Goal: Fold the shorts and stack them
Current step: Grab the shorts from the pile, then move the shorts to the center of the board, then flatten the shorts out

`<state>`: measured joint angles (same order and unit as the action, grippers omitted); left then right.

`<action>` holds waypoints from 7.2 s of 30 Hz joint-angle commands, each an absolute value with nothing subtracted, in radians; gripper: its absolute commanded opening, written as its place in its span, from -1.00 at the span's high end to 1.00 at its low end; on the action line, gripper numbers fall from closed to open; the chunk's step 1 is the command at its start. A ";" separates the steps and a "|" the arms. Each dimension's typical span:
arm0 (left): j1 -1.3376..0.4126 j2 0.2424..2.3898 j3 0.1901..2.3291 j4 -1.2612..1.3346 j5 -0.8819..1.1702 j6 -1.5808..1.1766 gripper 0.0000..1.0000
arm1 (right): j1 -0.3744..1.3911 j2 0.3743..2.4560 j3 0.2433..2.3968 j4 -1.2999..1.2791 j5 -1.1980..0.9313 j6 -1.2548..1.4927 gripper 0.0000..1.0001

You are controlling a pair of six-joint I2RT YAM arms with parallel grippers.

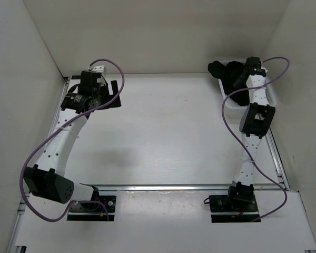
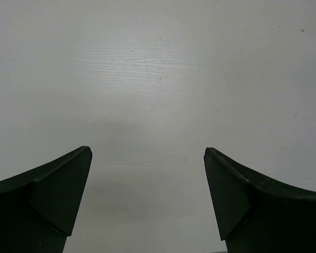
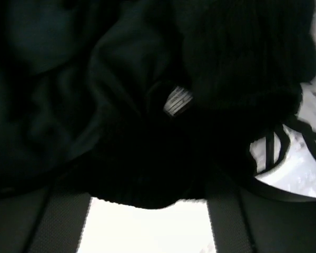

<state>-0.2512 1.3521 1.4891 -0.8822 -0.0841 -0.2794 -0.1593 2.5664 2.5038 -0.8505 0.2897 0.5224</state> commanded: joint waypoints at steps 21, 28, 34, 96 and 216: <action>-0.058 1.322 1.577 -1.020 0.006 -0.396 -1.00 | 0.199 1.824 2.482 -0.591 -0.159 0.428 0.99; 0.101 1.270 1.597 -1.062 0.038 -0.373 -1.00 | 0.527 1.560 1.986 -0.578 -0.085 0.376 0.99; 0.124 1.261 1.533 -1.060 0.179 -0.364 -1.00 | 0.585 1.286 1.285 -0.552 0.143 0.570 0.39; 0.077 2.010 2.441 -1.157 0.325 -0.578 0.80 | 0.269 1.786 2.278 -0.761 0.039 0.296 1.00; -0.107 1.506 1.016 -0.882 0.133 -0.693 0.50 | 0.230 1.029 0.614 -0.689 0.143 0.848 0.73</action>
